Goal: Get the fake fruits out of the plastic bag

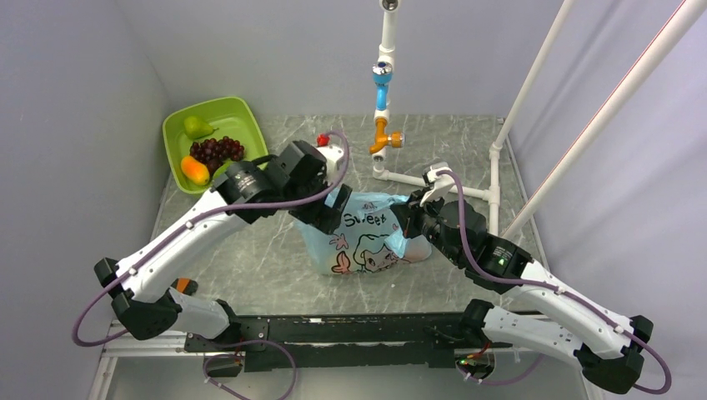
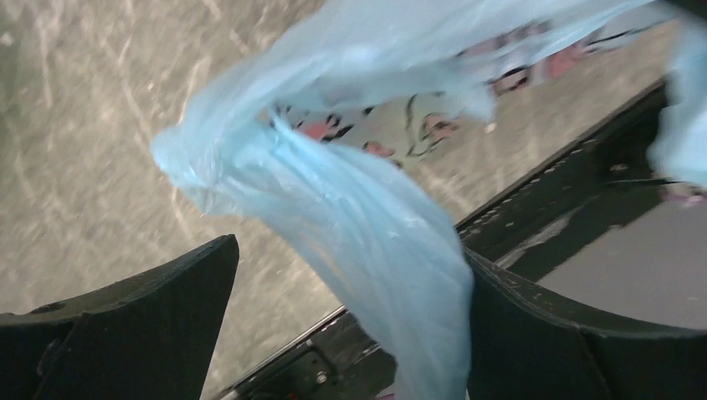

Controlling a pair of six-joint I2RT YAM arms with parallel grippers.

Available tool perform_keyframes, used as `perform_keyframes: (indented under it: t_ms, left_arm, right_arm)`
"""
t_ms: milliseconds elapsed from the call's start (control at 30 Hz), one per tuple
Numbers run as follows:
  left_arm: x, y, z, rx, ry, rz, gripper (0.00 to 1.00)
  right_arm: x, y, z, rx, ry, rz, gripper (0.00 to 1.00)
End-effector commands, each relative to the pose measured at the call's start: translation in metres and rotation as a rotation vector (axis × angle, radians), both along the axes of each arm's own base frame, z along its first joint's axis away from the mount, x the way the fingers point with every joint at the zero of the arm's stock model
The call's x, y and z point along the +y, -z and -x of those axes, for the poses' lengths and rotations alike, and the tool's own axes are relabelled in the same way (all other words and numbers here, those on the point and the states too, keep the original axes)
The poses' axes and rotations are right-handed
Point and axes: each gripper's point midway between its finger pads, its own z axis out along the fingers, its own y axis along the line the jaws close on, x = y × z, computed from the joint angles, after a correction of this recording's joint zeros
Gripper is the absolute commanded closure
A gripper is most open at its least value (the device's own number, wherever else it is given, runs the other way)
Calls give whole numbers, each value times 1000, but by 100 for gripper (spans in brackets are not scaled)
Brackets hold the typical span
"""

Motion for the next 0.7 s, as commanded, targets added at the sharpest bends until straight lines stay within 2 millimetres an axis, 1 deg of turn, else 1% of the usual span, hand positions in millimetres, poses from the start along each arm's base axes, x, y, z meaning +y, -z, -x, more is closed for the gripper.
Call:
perform_keyframes:
  t_ms: [0, 33, 67, 100, 167, 233, 267, 333, 367, 433, 500, 533, 600, 667]
  left_arm:
    - [40, 13, -2, -56, -127, -140, 8]
    - [45, 16, 1, -51, -133, -146, 11]
    - [50, 14, 6, -62, -132, -132, 15]
    - [53, 12, 9, -74, -131, -109, 22]
    - [56, 6, 14, -112, -125, -45, 37]
    - [61, 2, 17, -145, -126, -7, 54]
    - [65, 1, 17, -160, -131, -6, 67]
    - [76, -3, 13, -200, -171, -18, 97]
    - [80, -5, 11, -217, -185, -27, 100]
    - [89, -10, 6, -253, -224, -46, 100]
    - [103, -18, -1, -305, -280, -83, 100]
    - [112, -23, -7, -339, -320, -114, 100]
    - [127, -32, -23, -393, -379, -166, 100]
    - [140, -36, -50, -378, -427, -154, 100]
  right_arm:
    - [3, -32, 0, -46, -8, -90, 100]
    - [2, -31, 1, -44, -8, -85, 100]
    - [1, -28, 1, -41, -5, -77, 100]
    - [-1, -27, 2, -42, -3, -70, 100]
    - [-6, -24, 3, -43, 4, -56, 100]
    - [-13, -21, 4, -46, 22, -40, 100]
    - [-17, -20, 5, -45, 31, -33, 100]
    - [-25, -16, 7, -43, 52, -20, 100]
    - [-29, -13, 7, -43, 58, -13, 100]
    - [-36, -6, 7, -42, 84, -2, 100]
    - [-45, 3, 2, -28, 147, 13, 100]
    - [-52, 8, -3, -18, 206, 28, 100]
    - [-56, 8, -11, -1, 263, 43, 100]
    - [-53, 2, -23, 7, 285, 54, 100]
